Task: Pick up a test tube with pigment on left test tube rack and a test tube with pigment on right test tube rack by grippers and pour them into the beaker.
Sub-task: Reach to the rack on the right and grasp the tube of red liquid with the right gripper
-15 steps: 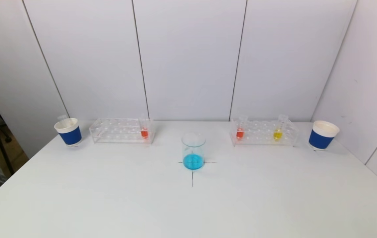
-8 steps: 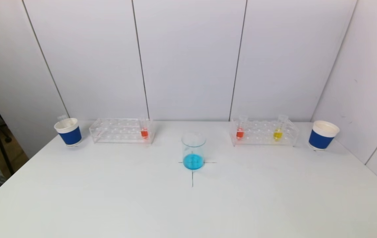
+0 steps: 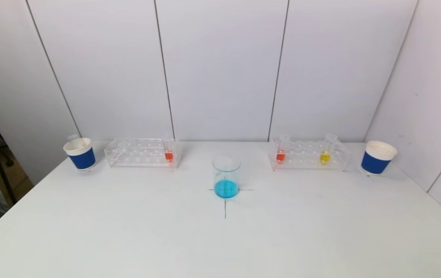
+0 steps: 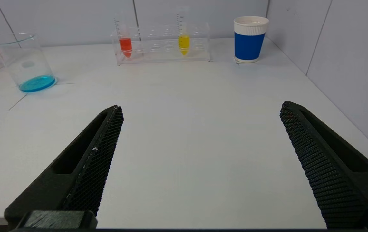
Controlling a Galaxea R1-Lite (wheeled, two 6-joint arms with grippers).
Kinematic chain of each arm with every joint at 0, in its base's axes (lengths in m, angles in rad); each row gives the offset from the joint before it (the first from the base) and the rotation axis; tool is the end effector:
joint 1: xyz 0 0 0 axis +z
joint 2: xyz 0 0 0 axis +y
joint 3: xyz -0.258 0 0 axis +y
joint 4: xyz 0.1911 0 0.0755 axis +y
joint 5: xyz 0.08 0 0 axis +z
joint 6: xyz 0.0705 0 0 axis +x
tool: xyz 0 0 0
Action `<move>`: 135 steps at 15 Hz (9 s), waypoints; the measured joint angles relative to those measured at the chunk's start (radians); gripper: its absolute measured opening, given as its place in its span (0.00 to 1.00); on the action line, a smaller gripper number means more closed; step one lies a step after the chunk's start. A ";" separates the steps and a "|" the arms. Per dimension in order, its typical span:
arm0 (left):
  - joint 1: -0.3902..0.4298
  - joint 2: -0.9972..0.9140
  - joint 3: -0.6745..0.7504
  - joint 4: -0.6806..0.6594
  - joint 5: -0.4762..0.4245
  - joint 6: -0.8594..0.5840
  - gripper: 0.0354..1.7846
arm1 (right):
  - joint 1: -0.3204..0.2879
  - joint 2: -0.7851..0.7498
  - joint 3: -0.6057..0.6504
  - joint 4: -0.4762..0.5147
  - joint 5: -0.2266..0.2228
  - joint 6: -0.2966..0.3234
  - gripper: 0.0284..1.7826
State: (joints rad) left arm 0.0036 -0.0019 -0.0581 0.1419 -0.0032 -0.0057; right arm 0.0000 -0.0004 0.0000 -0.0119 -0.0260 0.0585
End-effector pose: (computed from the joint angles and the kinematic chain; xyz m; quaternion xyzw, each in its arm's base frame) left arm 0.0782 0.0001 0.0740 -0.0030 0.0409 0.0003 0.9992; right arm 0.0835 -0.0018 0.0773 0.0293 -0.0065 -0.0128 0.9995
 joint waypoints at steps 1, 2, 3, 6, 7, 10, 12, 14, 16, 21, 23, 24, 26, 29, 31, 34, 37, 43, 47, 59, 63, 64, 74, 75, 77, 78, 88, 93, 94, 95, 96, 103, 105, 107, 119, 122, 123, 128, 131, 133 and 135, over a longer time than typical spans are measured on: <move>0.000 0.000 0.000 0.000 0.000 0.000 0.99 | 0.000 0.000 0.000 0.000 0.000 0.000 0.99; 0.000 0.000 0.000 0.001 0.000 0.000 0.99 | 0.000 0.000 0.000 0.000 0.001 0.000 0.99; 0.000 0.000 0.000 0.001 0.000 0.000 0.99 | 0.000 0.000 0.000 -0.001 0.001 -0.003 0.99; 0.000 0.000 0.012 -0.035 0.000 0.001 0.99 | 0.000 0.000 0.000 -0.001 0.001 -0.001 0.99; 0.000 0.000 0.031 -0.084 0.000 0.000 0.99 | 0.000 0.000 0.000 -0.001 0.001 -0.001 0.99; 0.000 0.000 0.054 -0.148 0.000 0.000 0.99 | 0.000 0.000 0.000 -0.001 0.001 -0.001 0.99; 0.000 0.000 0.057 -0.149 0.000 0.000 0.99 | 0.000 0.000 0.000 -0.001 0.001 0.000 0.99; 0.000 0.000 0.058 -0.149 0.000 0.000 0.99 | 0.000 0.000 0.000 -0.001 0.001 -0.001 0.99; 0.000 0.000 0.058 -0.150 0.000 0.000 0.99 | 0.000 0.000 0.000 -0.001 0.001 0.000 0.99; 0.000 0.000 0.058 -0.150 0.000 0.000 0.99 | 0.000 0.000 0.000 -0.001 0.001 -0.001 0.99; 0.000 0.000 0.058 -0.150 0.000 0.000 0.99 | 0.000 0.000 0.000 -0.001 0.001 -0.001 0.99; 0.000 0.000 0.058 -0.150 0.000 0.000 0.99 | 0.000 0.000 0.000 -0.002 0.001 -0.007 0.99; 0.000 0.000 0.058 -0.151 0.000 0.000 0.99 | 0.000 0.000 -0.001 -0.001 -0.002 -0.013 0.99; 0.000 0.000 0.058 -0.151 0.000 0.000 0.99 | -0.001 0.002 -0.058 0.016 0.012 -0.017 0.99; 0.000 0.000 0.058 -0.151 0.000 0.000 0.99 | -0.001 0.026 -0.143 0.037 0.023 -0.019 0.99; 0.000 0.000 0.058 -0.151 0.000 0.000 0.99 | -0.003 0.113 -0.260 0.035 0.034 -0.021 0.99; 0.000 0.001 0.058 -0.151 0.000 0.000 0.99 | 0.000 0.250 -0.348 -0.004 0.040 -0.021 0.99; 0.000 0.001 0.058 -0.151 0.000 0.000 0.99 | 0.008 0.635 -0.427 -0.292 0.064 -0.020 0.99; 0.000 0.001 0.058 -0.151 0.000 0.000 0.99 | 0.023 0.909 -0.502 -0.461 0.064 -0.017 0.99; 0.000 0.001 0.058 -0.151 0.000 0.001 0.99 | 0.158 1.566 -0.657 -0.842 0.000 -0.024 0.99; -0.001 0.001 0.058 -0.151 0.000 0.000 0.99 | 0.191 1.782 -0.660 -1.063 -0.038 -0.023 0.99; -0.001 0.001 0.058 -0.151 0.000 0.000 0.99 | 0.208 1.837 -0.660 -1.127 -0.066 -0.023 0.99; 0.000 0.001 0.058 -0.151 0.000 0.000 0.99 | 0.374 2.168 -0.715 -1.353 -0.294 -0.015 0.99; 0.000 0.001 0.058 -0.151 0.000 0.000 0.99 | 0.380 2.190 -0.730 -1.354 -0.310 -0.013 0.99; 0.000 0.001 0.058 -0.151 0.000 0.000 0.99 | 0.385 2.225 -0.756 -1.355 -0.314 -0.011 0.99; -0.001 0.001 0.058 -0.151 0.000 0.000 0.99 | 0.387 2.241 -0.769 -1.355 -0.314 -0.011 0.99; 0.000 0.001 0.058 -0.151 0.000 0.000 0.99 | 0.403 2.320 -0.864 -1.354 -0.340 -0.011 0.99; 0.000 0.001 0.058 -0.151 0.000 0.000 0.99 | 0.403 2.334 -0.893 -1.353 -0.341 -0.013 0.99; 0.000 0.001 0.058 -0.151 0.000 0.000 0.99 | 0.403 2.337 -0.901 -1.353 -0.341 -0.014 0.99; 0.000 0.001 0.058 -0.151 0.000 0.000 0.99 | 0.401 2.341 -0.910 -1.353 -0.342 -0.016 0.99; 0.000 0.001 0.058 -0.151 0.000 0.000 0.99 | 0.400 2.344 -0.918 -1.353 -0.341 -0.017 0.99; 0.000 0.001 0.058 -0.151 0.000 0.000 0.99 | 0.389 2.386 -1.014 -1.350 -0.359 -0.019 0.99; 0.000 0.001 0.058 -0.151 0.000 0.000 0.99 | 0.388 2.399 -1.036 -1.348 -0.366 -0.019 0.99; 0.000 0.001 0.058 -0.151 0.000 0.000 0.99 | 0.388 2.410 -1.052 -1.345 -0.366 -0.019 0.99; 0.000 0.001 0.058 -0.151 0.000 0.000 0.99 | 0.384 2.460 -1.117 -1.335 -0.377 -0.020 0.99; 0.000 0.001 0.058 -0.151 0.000 0.000 0.99 | 0.381 2.465 -1.121 -1.335 -0.377 -0.022 0.99; 0.000 0.001 0.058 -0.151 0.000 0.000 0.99 | 0.382 2.466 -1.122 -1.334 -0.377 -0.022 0.99; 0.000 0.001 0.058 -0.151 0.000 0.000 0.99 | 0.380 2.475 -1.127 -1.338 -0.381 -0.035 0.91; 0.000 0.001 0.058 -0.151 0.000 0.000 0.99 | 0.380 2.477 -1.127 -1.340 -0.381 -0.036 0.71; 0.000 0.001 0.058 -0.151 0.000 0.000 0.99 | 0.380 2.479 -1.129 -1.339 -0.383 -0.036 0.50; 0.000 0.001 0.058 -0.151 0.000 0.000 0.99 | 0.380 2.480 -1.130 -1.338 -0.383 -0.036 0.30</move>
State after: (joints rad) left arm 0.0032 -0.0013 0.0000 -0.0089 -0.0032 -0.0057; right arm 0.3800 2.4796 -1.1296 -1.3502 -0.4089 0.0226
